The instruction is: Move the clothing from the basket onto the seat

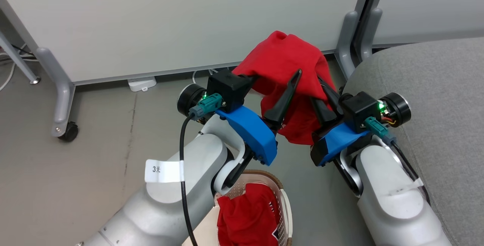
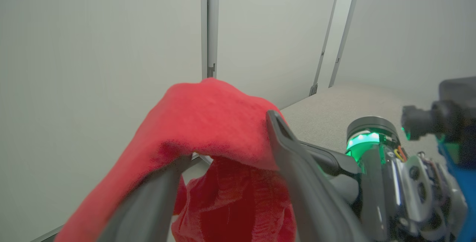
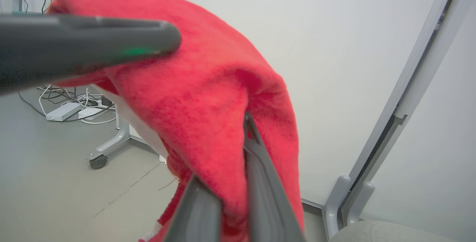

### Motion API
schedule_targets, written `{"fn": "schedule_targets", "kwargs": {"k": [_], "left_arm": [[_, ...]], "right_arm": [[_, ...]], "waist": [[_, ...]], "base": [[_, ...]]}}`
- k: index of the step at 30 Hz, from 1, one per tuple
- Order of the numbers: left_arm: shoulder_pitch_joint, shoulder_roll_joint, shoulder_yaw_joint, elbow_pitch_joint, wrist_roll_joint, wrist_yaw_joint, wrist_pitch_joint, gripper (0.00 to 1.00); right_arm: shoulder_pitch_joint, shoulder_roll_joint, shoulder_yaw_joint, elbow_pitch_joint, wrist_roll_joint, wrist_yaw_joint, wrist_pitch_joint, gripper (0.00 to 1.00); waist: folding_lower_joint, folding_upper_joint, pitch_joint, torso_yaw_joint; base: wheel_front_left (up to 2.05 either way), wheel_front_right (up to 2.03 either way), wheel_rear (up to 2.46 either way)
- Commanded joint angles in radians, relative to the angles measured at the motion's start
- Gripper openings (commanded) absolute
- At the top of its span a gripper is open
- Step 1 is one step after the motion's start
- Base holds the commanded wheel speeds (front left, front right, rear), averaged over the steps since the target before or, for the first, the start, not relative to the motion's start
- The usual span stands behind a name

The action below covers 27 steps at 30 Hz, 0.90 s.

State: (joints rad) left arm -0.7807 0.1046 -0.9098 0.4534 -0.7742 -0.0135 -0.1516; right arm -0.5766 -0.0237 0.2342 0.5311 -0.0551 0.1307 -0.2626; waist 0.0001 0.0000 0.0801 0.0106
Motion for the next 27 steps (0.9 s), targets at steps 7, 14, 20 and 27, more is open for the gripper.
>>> {"fn": "schedule_targets", "kwargs": {"k": [7, 14, 20, 27], "left_arm": [[0.014, 0.039, -0.019, -0.042, 0.029, 0.017, 0.003, 1.00], [0.020, 0.066, -0.046, -0.087, 0.064, 0.020, -0.019, 1.00], [0.026, 0.083, -0.079, -0.120, 0.099, 0.013, -0.031, 1.00], [0.036, 0.098, -0.121, -0.145, 0.134, 0.007, -0.032, 1.00]], "right_arm": [[-0.022, -0.002, -0.077, -0.022, -0.022, 0.000, -0.004, 0.00], [-0.012, -0.002, -0.173, -0.058, -0.034, 0.000, -0.004, 0.00], [0.014, -0.002, -0.243, -0.104, -0.046, 0.000, -0.004, 0.00], [0.075, -0.001, -0.333, -0.170, -0.064, 0.000, -0.004, 0.00]], "waist": [[-0.0001, 0.0000, 0.053, -0.081], [-0.0001, 0.0000, 0.107, -0.179], [-0.0001, 0.0000, 0.142, -0.265], [-0.0001, 0.0000, 0.169, -0.349]], "base": [[0.00, 0.00, 0.00], [0.00, 0.00, 0.00], [0.00, 0.00, 0.00], [0.00, 0.00, 0.00]]}}
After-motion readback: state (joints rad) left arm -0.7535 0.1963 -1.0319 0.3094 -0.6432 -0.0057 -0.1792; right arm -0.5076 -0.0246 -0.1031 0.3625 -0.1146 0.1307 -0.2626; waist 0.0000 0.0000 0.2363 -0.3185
